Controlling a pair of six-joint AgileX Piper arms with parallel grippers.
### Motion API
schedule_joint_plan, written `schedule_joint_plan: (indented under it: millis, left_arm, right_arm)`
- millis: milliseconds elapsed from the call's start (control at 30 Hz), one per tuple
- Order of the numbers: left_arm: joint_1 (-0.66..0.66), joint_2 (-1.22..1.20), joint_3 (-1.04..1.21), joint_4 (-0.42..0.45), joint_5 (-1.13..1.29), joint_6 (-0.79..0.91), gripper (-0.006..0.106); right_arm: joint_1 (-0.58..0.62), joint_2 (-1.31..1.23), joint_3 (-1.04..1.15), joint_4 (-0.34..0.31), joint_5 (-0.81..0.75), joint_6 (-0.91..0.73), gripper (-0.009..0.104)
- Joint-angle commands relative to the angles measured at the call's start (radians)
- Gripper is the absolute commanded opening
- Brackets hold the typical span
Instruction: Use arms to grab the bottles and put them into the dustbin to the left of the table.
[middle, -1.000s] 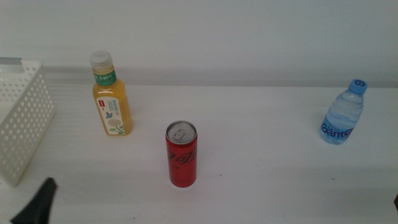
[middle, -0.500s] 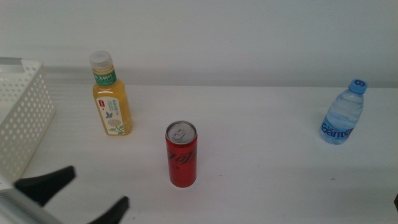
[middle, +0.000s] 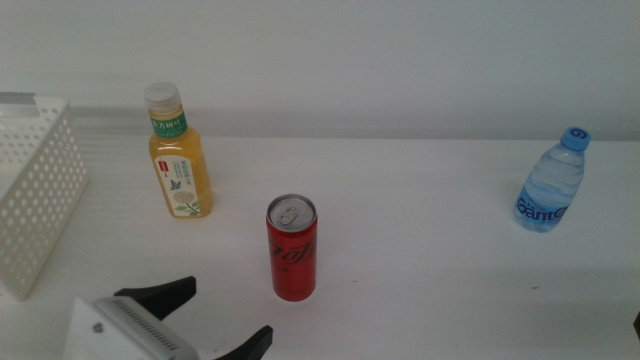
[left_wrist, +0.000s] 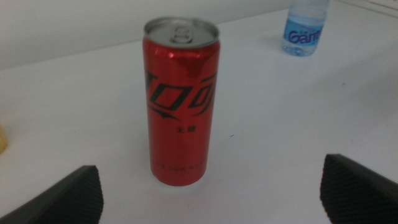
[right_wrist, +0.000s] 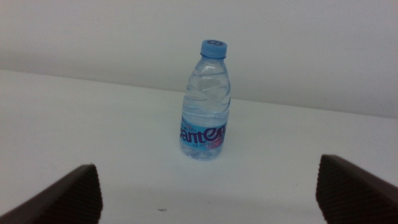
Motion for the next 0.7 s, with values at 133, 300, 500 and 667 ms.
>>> schedule_joint_plan:
  millis: [133, 300, 500, 667]
  left_arm:
    - [-0.01, 0.242, 0.039, -0.003, -0.253, -0.071, 0.094]
    - [-0.01, 0.399, 0.038, -0.003, -0.434, -0.086, 0.094]
    - [-0.01, 0.473, 0.036, 0.029, -0.432, -0.141, 0.094]
    - [-0.01, 0.473, 0.036, 0.029, -0.432, -0.138, 0.094]
  right_arm:
    - [-0.003, -0.04, 0.042, -0.003, -0.012, -0.01, 0.092]
    - [-0.003, -0.04, 0.042, -0.003, -0.012, -0.01, 0.092]
    - [-0.003, -0.04, 0.042, -0.003, -0.012, -0.01, 0.092]
    - [-0.003, -0.04, 0.042, -0.003, -0.012, -0.01, 0.092]
